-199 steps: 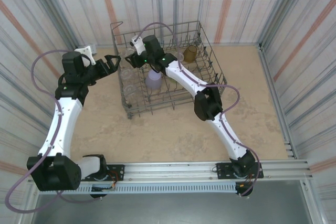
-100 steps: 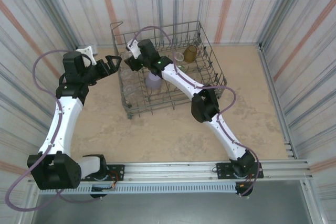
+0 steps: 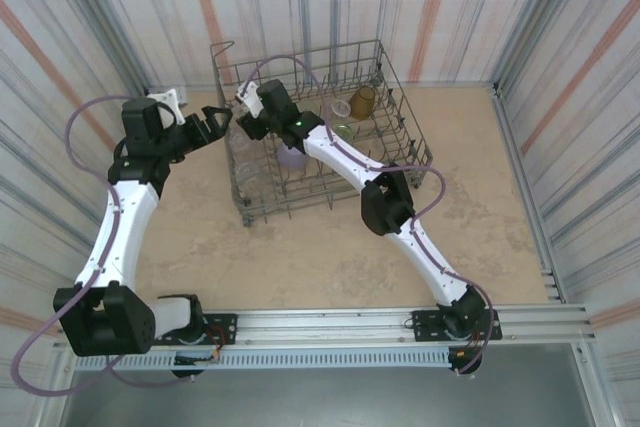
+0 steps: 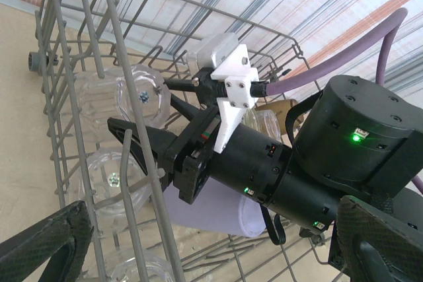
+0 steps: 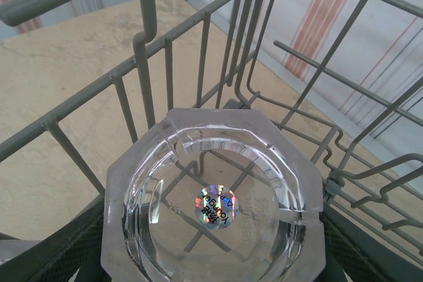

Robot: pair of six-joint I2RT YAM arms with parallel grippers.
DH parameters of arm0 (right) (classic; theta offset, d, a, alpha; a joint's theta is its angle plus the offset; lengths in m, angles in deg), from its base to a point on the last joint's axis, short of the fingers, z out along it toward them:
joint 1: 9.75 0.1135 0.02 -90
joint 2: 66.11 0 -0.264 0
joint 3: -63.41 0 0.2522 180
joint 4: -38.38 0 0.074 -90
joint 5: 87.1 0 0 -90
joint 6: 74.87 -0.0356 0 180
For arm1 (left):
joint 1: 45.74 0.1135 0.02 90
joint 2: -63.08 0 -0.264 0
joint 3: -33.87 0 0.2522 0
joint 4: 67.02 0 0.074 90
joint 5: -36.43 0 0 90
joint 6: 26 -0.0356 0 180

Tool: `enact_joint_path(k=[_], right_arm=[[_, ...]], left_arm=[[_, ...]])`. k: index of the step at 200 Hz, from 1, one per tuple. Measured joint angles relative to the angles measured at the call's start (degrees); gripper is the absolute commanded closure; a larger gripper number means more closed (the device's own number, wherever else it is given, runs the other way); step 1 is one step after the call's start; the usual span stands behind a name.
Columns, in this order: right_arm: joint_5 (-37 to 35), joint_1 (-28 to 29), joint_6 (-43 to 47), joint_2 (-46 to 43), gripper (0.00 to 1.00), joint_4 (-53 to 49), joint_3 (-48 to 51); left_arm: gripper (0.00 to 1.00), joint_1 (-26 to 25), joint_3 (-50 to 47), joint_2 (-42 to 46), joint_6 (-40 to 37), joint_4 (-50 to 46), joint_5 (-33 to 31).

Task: Load the cups into the dish rack

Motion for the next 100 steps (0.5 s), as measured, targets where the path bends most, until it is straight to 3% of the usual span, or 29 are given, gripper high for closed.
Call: enact_joint_path(k=[10, 64, 100], right_arm=[[-0.7, 0.2, 0.4, 0.1, 0.44, 0.0, -0.2], [-1.7, 0.6, 0.7, 0.4, 0.37, 0.3, -0.6], [-1.5, 0.6, 0.3, 0.4, 0.27, 0.3, -0.6]], left_arm=[[0.01, 0.0, -0.3, 0.0, 0.0, 0.0, 0.1], [0.01, 0.0, -0.7, -0.5, 0.0, 0.0, 0.5], [0.01, 0.0, -0.7, -1.2, 0.0, 0.0, 0.7]])
